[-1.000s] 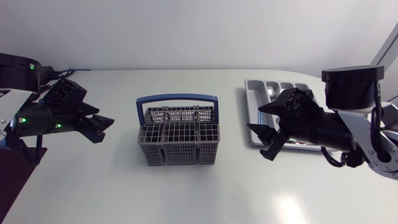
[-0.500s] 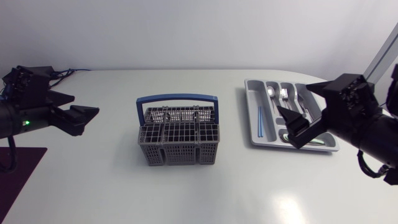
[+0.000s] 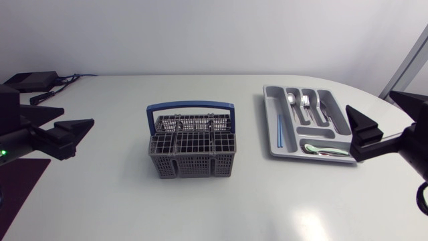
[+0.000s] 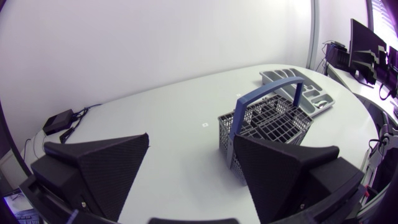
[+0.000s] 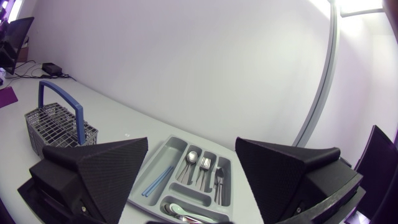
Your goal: Unload the cutlery basket into the drawer organizer.
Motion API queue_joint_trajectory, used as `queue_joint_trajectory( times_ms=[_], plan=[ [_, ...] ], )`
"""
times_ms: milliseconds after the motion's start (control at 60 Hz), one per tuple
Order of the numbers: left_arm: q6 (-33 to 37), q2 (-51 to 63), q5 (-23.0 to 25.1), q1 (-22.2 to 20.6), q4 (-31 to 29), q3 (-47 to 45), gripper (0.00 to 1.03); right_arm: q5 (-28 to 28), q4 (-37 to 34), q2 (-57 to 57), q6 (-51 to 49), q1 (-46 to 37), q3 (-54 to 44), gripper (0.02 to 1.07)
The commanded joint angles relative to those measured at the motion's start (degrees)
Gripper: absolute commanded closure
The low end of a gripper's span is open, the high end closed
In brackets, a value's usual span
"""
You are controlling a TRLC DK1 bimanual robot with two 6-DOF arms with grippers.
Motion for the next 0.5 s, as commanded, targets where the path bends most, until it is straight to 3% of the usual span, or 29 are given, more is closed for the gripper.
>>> queue_joint_trajectory(
  times_ms=[0,250,483],
  plan=[
    [-1.9,-1.7,0.5,0.7,1.0,-2.8,0.03,1.6,0.0,-3.6,1.5,-0.5,-2.6,0.06],
    [-3.0,-9.0,0.6,0.5,4.2,-8.8,0.03,3.3,-4.2,-13.1,0.4,-0.8,-6.0,0.06],
    [-6.2,-15.8,-3.7,-0.8,8.1,-15.2,0.03,2.0,-2.9,-15.7,4.9,-2.0,-10.3,0.06]
  ],
)
